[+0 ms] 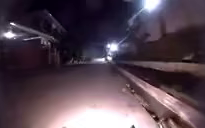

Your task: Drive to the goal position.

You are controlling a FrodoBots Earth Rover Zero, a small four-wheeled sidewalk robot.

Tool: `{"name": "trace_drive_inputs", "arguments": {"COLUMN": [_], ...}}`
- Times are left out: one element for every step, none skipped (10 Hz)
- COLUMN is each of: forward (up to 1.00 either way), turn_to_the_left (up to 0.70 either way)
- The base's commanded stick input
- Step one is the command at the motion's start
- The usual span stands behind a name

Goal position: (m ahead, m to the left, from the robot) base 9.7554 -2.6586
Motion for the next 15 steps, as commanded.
{"name": "trace_drive_inputs", "arguments": {"forward": [0.7, 0.7, 0.7, 0.7, 0.7, 0.7, 0.7, 0.7, 0.7, 0.7, 0.7, 0.7, 0.7, 0.7, 0.7], "turn_to_the_left": [0.0, 0.0, 0.0, 0.0, 0.0, 0.0, 0.0, 0.0, 0.0, 0.0, 0.0, 0.0, 0.0, 0.0, 0.0]}}
